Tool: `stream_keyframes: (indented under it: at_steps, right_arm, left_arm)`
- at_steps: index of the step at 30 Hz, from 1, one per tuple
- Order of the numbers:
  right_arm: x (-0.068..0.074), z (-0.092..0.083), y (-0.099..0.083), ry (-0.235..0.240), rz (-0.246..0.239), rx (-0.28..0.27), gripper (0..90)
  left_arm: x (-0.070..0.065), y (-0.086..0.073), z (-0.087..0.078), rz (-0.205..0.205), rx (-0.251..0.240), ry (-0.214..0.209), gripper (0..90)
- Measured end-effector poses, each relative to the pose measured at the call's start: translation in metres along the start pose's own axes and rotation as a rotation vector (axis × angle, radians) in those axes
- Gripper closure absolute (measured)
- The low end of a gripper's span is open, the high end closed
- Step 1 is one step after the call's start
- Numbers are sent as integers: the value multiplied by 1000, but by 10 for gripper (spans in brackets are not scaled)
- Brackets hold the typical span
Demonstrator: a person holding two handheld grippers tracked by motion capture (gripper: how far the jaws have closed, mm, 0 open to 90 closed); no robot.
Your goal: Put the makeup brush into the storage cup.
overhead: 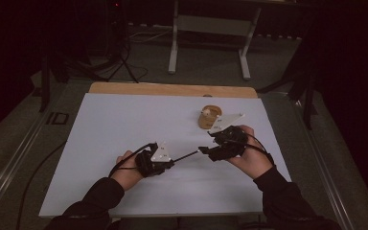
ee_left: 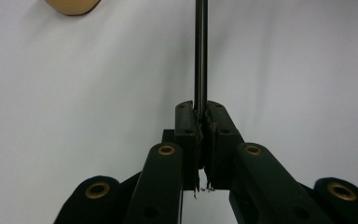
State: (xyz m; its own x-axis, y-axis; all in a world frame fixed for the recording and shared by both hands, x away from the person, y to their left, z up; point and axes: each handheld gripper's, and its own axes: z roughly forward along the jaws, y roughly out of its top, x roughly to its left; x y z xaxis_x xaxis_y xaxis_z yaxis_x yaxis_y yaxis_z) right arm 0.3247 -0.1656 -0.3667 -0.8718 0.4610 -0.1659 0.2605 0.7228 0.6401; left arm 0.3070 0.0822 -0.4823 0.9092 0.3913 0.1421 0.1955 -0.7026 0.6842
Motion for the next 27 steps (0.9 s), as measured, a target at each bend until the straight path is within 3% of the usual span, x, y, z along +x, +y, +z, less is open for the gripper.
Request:
stream_keyframes:
  at_steps: [1,2,3,6,7,14,19,24,27]
  right_arm:
    - [-1,-1,-1,-9,8,-9,386]
    - [-1,-1,-1,-9,8,-9,386]
    - [-2,-4,-2,-32,21,-24,397]
    - [-3,-6,-4,-46,30,-41,406]
    - [-6,-10,-6,-46,66,-65,400]
    - [-8,-10,-13,-58,107,-97,379]
    - [-5,-11,-16,-84,154,-133,354]
    - [-3,-9,-17,-102,184,-139,379]
    - [0,-8,-19,-95,222,-162,393]
  left_arm:
    - [2,-1,0,-28,-6,-5,856]
    - [2,-1,0,-28,-6,-5,856]
    - [2,-2,-1,-44,-18,-17,856]
    - [4,-4,-2,-92,-38,-36,856]
    - [5,-6,-2,-132,-56,-50,856]
    - [8,-10,-4,-206,-105,-65,856]
    - [11,-12,-6,-296,-152,-83,856]
    - [9,-11,-8,-314,-154,-36,856]
    - [7,-15,-10,-367,-167,4,856]
